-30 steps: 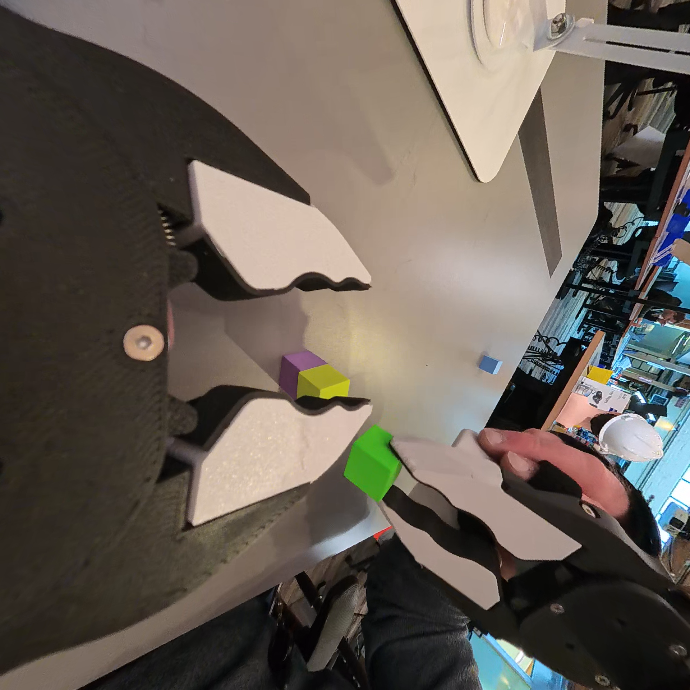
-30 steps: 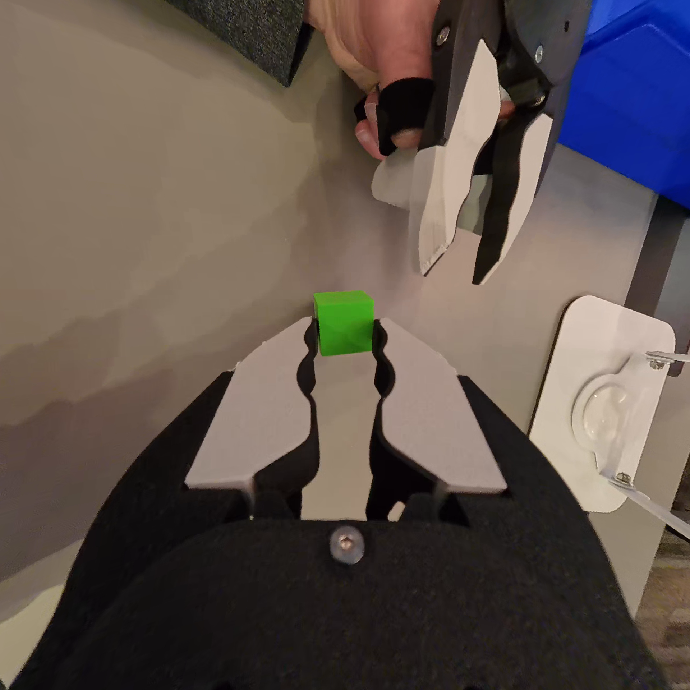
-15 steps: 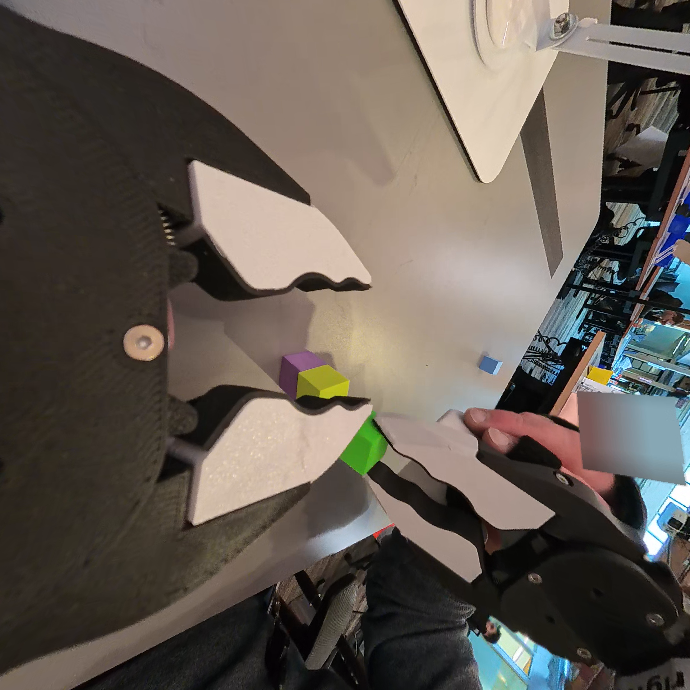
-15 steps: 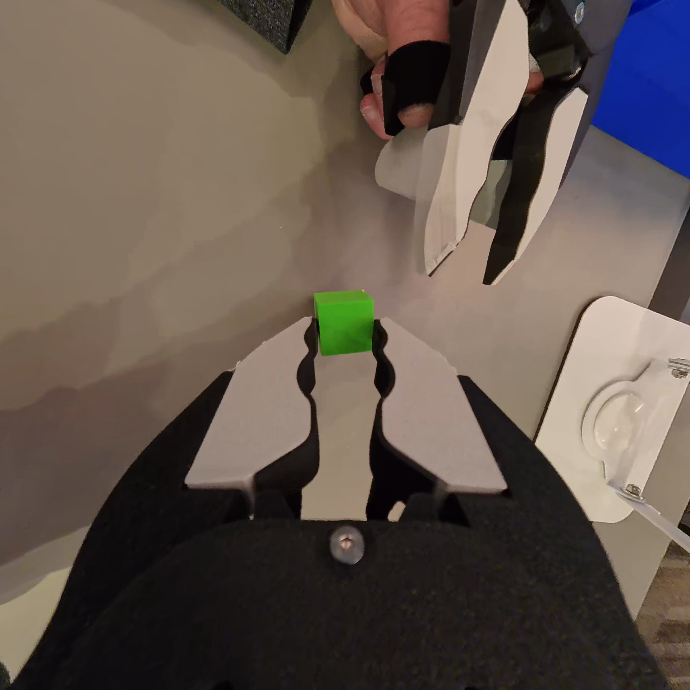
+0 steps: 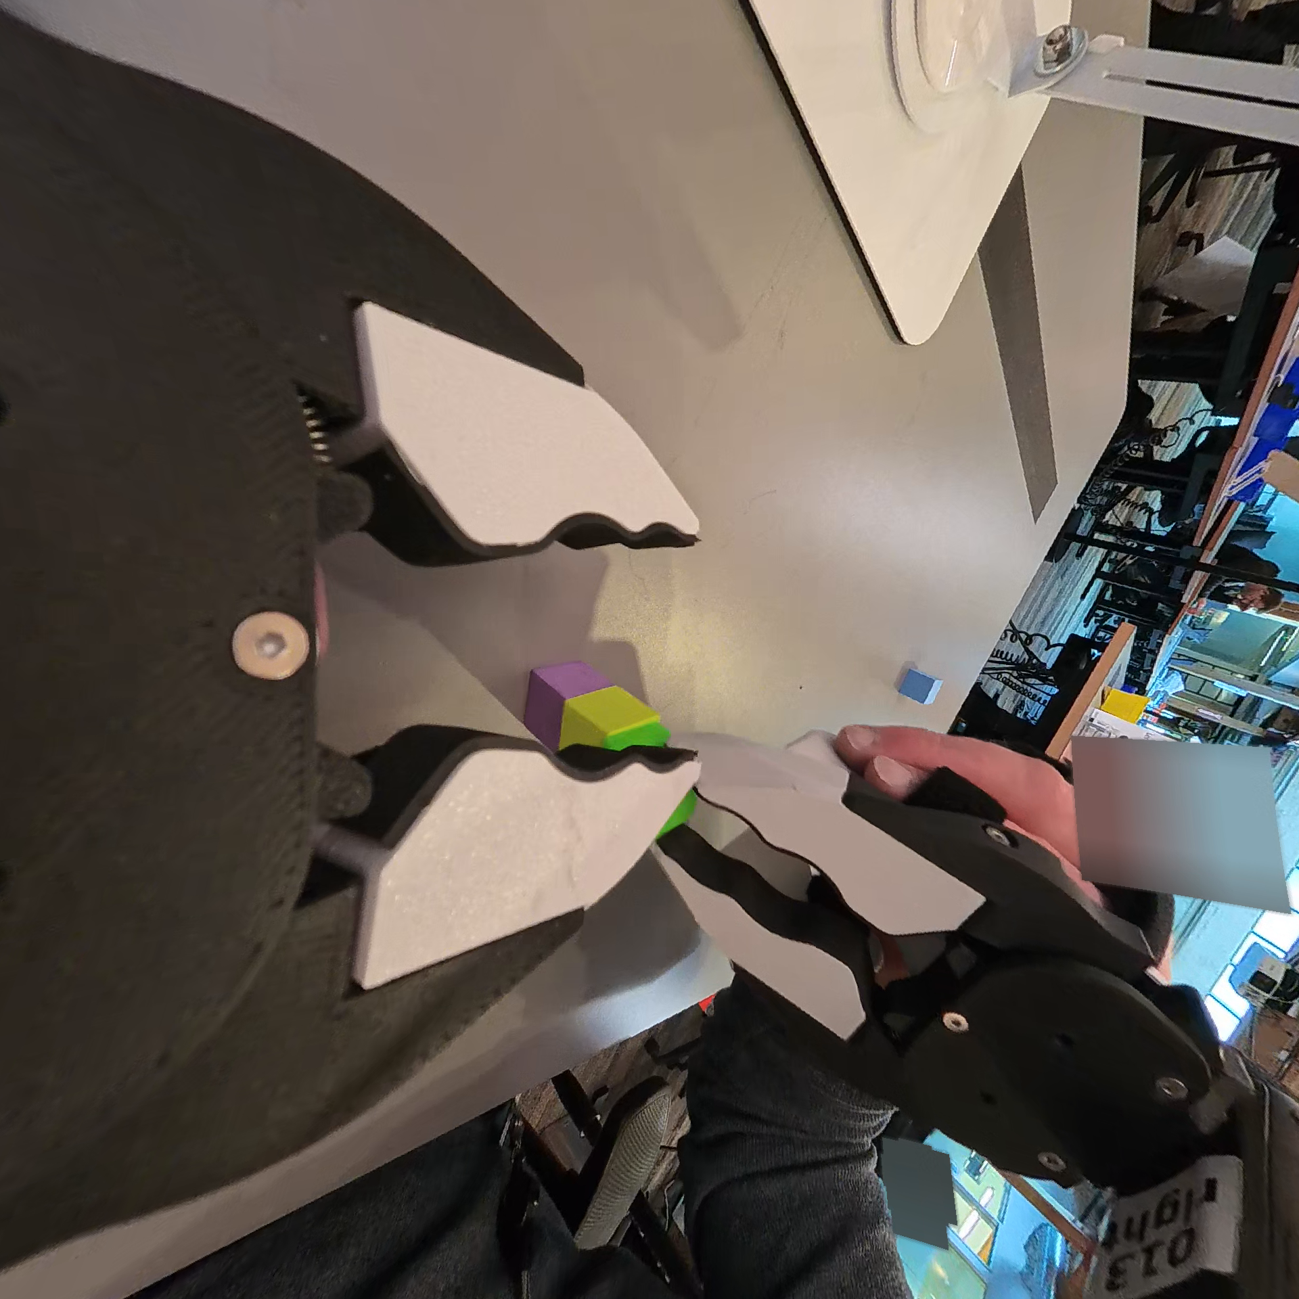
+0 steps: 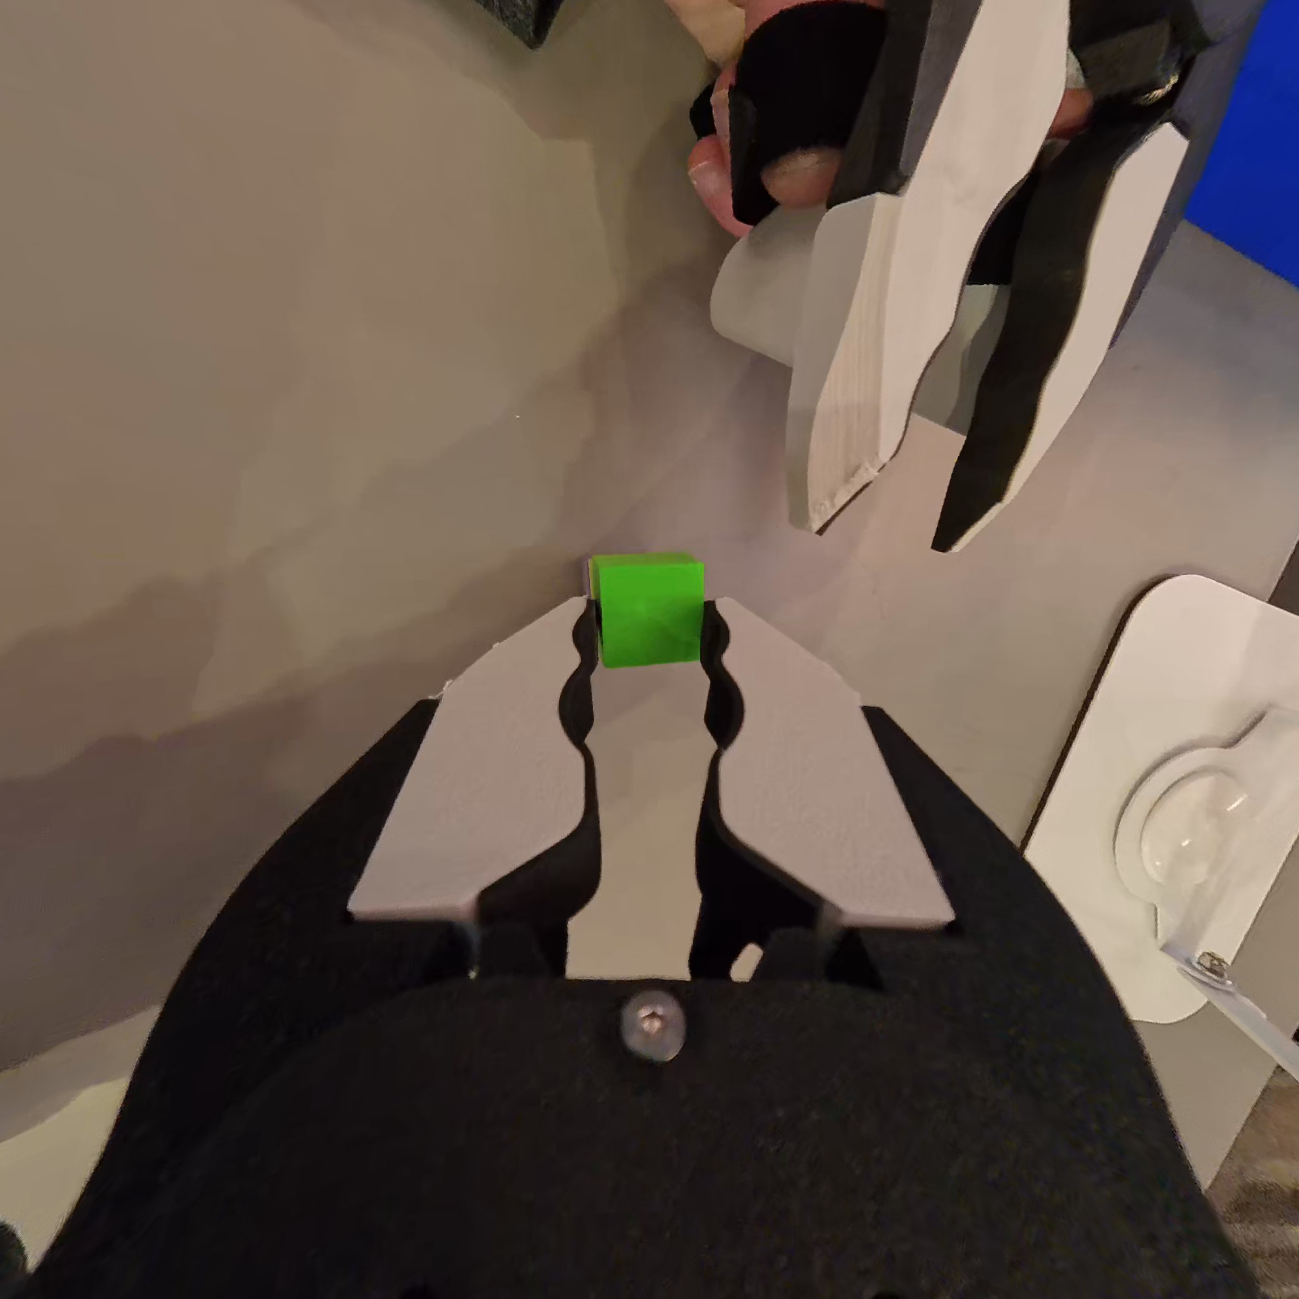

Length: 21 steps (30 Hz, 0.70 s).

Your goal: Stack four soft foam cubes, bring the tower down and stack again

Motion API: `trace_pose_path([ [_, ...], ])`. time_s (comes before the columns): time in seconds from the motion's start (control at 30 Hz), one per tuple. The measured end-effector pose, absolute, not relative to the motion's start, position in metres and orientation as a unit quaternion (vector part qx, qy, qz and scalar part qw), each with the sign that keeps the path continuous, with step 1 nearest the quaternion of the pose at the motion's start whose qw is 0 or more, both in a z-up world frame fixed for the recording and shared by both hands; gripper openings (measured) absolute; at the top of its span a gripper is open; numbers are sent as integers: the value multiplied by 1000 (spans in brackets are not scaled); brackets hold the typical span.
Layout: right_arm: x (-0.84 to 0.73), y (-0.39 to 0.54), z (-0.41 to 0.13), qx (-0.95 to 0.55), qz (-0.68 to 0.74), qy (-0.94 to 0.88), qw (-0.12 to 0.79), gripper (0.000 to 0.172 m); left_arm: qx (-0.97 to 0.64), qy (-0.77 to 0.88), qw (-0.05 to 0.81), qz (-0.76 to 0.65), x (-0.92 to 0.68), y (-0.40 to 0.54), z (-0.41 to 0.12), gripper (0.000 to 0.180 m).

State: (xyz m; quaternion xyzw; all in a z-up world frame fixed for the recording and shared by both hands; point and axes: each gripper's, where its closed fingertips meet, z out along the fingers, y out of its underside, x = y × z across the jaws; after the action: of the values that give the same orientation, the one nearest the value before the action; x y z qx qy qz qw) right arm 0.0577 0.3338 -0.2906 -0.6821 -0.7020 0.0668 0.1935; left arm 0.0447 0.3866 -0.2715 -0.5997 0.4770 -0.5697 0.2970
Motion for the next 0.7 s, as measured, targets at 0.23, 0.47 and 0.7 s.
trace_pose_path([
  [0.23,58,336,-288,-680,56,-705,194,27,-600,478,297,-570,45,386,-272,53],
  [0.47,56,336,-291,-681,62,-705,191,27,-599,478,297,-570,45,386,-272,53],
  [0.7,56,334,-292,-683,67,-703,186,39,-598,479,296,-570,45,386,-272,53],
])
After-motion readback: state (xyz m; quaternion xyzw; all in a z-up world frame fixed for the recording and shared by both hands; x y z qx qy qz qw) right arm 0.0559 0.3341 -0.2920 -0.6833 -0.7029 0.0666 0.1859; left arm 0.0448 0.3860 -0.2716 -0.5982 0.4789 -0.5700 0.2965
